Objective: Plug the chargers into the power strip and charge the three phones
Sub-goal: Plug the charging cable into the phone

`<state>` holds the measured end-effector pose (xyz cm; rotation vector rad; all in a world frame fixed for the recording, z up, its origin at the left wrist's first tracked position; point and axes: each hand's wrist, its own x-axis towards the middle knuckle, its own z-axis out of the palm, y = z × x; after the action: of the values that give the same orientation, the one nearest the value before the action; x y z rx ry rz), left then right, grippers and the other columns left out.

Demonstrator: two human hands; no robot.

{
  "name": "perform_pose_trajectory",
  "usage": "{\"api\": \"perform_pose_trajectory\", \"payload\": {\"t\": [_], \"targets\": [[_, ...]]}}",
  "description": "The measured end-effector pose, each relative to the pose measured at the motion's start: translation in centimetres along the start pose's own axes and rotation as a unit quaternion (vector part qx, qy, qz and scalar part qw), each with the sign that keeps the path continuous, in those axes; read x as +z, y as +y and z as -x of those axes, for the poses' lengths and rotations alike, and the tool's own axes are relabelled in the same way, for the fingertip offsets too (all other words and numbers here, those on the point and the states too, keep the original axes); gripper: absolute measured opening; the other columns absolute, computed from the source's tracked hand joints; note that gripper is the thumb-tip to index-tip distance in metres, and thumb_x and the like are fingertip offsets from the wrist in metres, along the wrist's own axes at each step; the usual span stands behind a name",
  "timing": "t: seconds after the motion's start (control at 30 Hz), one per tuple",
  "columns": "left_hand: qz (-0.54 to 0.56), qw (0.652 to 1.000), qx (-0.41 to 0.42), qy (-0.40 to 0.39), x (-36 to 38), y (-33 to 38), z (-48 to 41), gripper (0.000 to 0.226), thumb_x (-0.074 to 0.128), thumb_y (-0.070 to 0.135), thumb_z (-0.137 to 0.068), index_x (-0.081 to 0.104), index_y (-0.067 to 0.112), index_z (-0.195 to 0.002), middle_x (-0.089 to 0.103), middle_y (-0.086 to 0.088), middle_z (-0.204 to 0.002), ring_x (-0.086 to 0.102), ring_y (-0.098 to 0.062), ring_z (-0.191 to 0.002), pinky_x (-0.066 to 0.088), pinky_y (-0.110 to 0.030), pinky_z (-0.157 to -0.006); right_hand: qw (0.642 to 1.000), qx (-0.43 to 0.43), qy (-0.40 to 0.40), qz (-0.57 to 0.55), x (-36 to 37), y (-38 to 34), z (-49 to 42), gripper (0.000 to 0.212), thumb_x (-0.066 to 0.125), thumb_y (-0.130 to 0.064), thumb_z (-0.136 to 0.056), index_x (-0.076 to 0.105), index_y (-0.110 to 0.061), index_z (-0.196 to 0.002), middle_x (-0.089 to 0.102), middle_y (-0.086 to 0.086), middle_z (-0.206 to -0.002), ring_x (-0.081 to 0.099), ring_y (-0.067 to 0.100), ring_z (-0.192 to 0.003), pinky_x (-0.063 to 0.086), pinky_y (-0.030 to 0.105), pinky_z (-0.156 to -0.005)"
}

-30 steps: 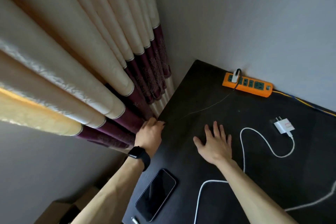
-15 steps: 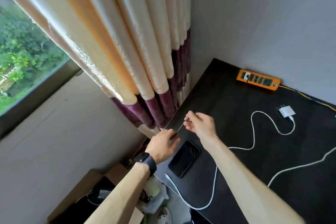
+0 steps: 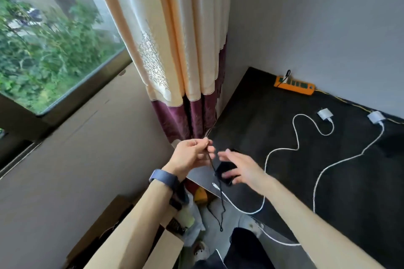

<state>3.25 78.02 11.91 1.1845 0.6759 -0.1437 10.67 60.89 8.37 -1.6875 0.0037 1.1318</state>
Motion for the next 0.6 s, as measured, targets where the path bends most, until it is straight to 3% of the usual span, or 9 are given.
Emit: {"api": "perform_pose_trajectory", "payload": {"t": [0.1, 0.2, 0.27, 0.33, 0.37, 0.43, 0.47, 0.53, 0.6], "targets": [[0.04, 0.998, 0.008, -0.038, -0.1, 1.4, 0.5, 0.016, 0.054, 0.022, -0.101, 0.062, 0.008, -0.103, 0.066, -0.001, -0.078, 0.063, -0.015, -0.066, 0.052, -0.024, -0.063, 0.997, 0.027, -0.079, 0.007, 5.0, 5.7, 3.6, 0.057, 0.03, -0.052, -0.105, 0.077, -0.019, -0.103, 0.076, -0.002, -0.111, 0.066, 0.014, -0.081, 0.041, 0.022, -0.057], [0.071, 0.997, 0.007, 0.003, -1.7, 0.8, 0.0, 0.016, 0.056, 0.023, -0.1, 0.061, 0.009, -0.104, 0.065, -0.003, -0.083, 0.064, -0.016, -0.067, 0.053, -0.025, -0.067, 0.998, 0.007, -0.003, 0.061, 6.1, 9.4, 5.8, 0.06, 0.03, -0.045, -0.107, 0.077, -0.02, -0.079, 0.078, -0.004, -0.095, 0.067, 0.005, -0.089, 0.045, 0.024, -0.074], [0.105, 0.993, 0.003, 0.048, -2.9, 0.0, -0.7, 0.015, 0.055, 0.02, -0.1, 0.06, 0.007, -0.105, 0.065, -0.004, -0.081, 0.064, -0.018, -0.067, 0.054, -0.024, -0.062, 0.994, -0.013, 0.066, 0.086, 5.8, 11.7, 6.9, 0.052, 0.035, -0.037, -0.107, 0.072, -0.019, -0.075, 0.077, -0.005, -0.09, 0.068, 0.008, -0.092, 0.047, 0.026, -0.085], [0.038, 0.992, 0.003, 0.124, -3.6, -1.5, -1.3, 0.026, 0.055, 0.016, -0.099, 0.053, 0.004, -0.122, 0.064, -0.005, -0.082, 0.063, -0.024, -0.076, 0.052, -0.03, -0.064, 0.986, -0.022, 0.116, 0.12, 5.6, 13.4, 8.5, 0.045, 0.039, -0.036, -0.105, 0.069, -0.018, -0.077, 0.075, -0.008, -0.083, 0.069, 0.008, -0.087, 0.051, 0.03, -0.091], [-0.065, 0.983, 0.007, 0.173, -3.8, -2.7, -1.4, 0.041, 0.055, 0.018, -0.097, 0.045, 0.004, -0.134, 0.064, -0.007, -0.093, 0.063, -0.027, -0.091, 0.052, -0.036, -0.075, 0.982, -0.026, 0.13, 0.137, 5.6, 13.8, 9.2, 0.044, 0.04, -0.037, -0.105, 0.068, -0.018, -0.076, 0.074, -0.009, -0.079, 0.068, 0.008, -0.083, 0.051, 0.029, -0.09], [-0.327, 0.919, 0.071, 0.207, -3.4, -5.9, -0.2, 0.058, 0.057, 0.031, -0.093, 0.038, 0.009, -0.144, 0.057, -0.011, -0.128, 0.052, -0.029, -0.124, 0.043, -0.041, -0.104, 0.976, -0.033, 0.147, 0.158, 5.7, 14.3, 10.5, 0.043, 0.041, -0.042, -0.103, 0.062, -0.02, -0.072, 0.071, -0.008, -0.073, 0.065, 0.011, -0.076, 0.049, 0.028, -0.08], [-0.422, 0.877, 0.154, 0.17, -2.7, -7.9, 1.0, 0.058, 0.056, 0.037, -0.093, 0.042, 0.012, -0.143, 0.051, -0.01, -0.139, 0.045, -0.026, -0.133, 0.035, -0.041, -0.112, 0.973, -0.041, 0.153, 0.166, 5.7, 14.4, 10.9, 0.043, 0.04, -0.044, -0.103, 0.059, -0.023, -0.07, 0.069, -0.008, -0.071, 0.062, 0.011, -0.072, 0.048, 0.028, -0.075], [-0.527, 0.801, 0.283, 0.016, -0.8, -11.3, 4.0, 0.05, 0.046, 0.047, -0.095, 0.051, 0.021, -0.137, 0.05, 0.001, -0.144, 0.038, -0.017, -0.139, 0.029, -0.037, -0.116, 0.967, -0.057, 0.17, 0.18, 5.6, 14.5, 11.3, 0.043, 0.039, -0.047, -0.102, 0.055, -0.027, -0.068, 0.066, -0.007, -0.069, 0.058, 0.01, -0.067, 0.047, 0.029, -0.071], [-0.617, 0.723, 0.299, -0.09, 0.4, -13.5, 5.9, 0.044, 0.032, 0.049, -0.099, 0.06, 0.026, -0.124, 0.058, 0.008, -0.134, 0.04, -0.012, -0.136, 0.027, -0.035, -0.115, 0.966, -0.07, 0.176, 0.175, 5.5, 14.3, 11.2, 0.042, 0.039, -0.049, -0.101, 0.056, -0.026, -0.07, 0.067, -0.003, -0.07, 0.062, 0.013, -0.068, 0.05, 0.033, -0.075]]}}
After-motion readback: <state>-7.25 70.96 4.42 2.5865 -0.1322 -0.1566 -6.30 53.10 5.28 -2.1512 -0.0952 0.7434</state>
